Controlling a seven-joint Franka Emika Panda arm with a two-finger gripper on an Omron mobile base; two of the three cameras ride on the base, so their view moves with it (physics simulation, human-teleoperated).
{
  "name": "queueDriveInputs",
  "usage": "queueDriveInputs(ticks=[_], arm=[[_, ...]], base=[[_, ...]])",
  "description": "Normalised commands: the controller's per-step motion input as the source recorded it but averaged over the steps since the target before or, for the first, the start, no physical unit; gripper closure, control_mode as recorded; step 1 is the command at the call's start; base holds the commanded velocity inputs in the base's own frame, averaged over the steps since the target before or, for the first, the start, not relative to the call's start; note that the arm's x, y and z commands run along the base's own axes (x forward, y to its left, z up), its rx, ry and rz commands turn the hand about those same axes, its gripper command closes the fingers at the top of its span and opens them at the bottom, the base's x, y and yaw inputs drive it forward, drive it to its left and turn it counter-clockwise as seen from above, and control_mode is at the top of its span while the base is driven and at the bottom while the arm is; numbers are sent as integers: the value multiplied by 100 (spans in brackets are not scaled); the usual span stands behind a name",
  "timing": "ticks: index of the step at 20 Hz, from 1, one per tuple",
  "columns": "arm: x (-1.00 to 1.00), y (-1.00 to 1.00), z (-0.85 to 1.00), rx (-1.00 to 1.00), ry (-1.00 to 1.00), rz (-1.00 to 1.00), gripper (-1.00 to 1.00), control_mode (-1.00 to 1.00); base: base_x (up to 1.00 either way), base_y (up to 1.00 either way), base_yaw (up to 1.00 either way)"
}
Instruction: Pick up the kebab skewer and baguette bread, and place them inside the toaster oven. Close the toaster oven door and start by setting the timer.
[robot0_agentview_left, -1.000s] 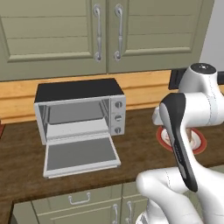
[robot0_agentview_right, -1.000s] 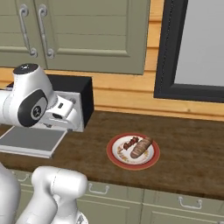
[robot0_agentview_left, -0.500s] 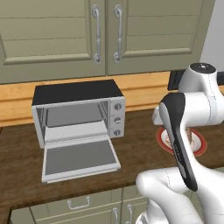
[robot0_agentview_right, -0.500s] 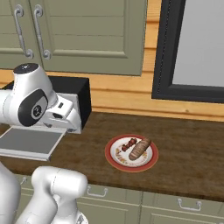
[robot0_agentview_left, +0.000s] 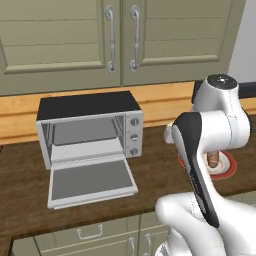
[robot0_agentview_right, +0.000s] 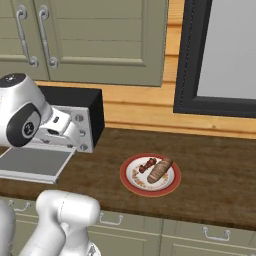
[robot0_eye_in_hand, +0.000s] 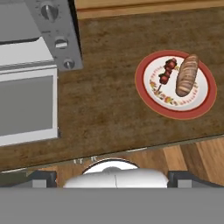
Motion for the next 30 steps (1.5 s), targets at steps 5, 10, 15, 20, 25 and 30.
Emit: queueDriveInputs(ticks=[5,10,15,20,25,30], arm=[[44,93,0,-1,-24,0,-100,-100],[25,78,0,0,-33,2,-100,-100],[9,52,0,0,-34,9,-100,-100],[23,0,0,3,0,16,-100,-100],[40,7,-3,1,0,17,-100,-100],[21,48,-22,0,0,4,-100,-100]], base=[[0,0,0],[0,0,0],[0,0,0],[0,0,0],[0,0,0],[0,0,0]])
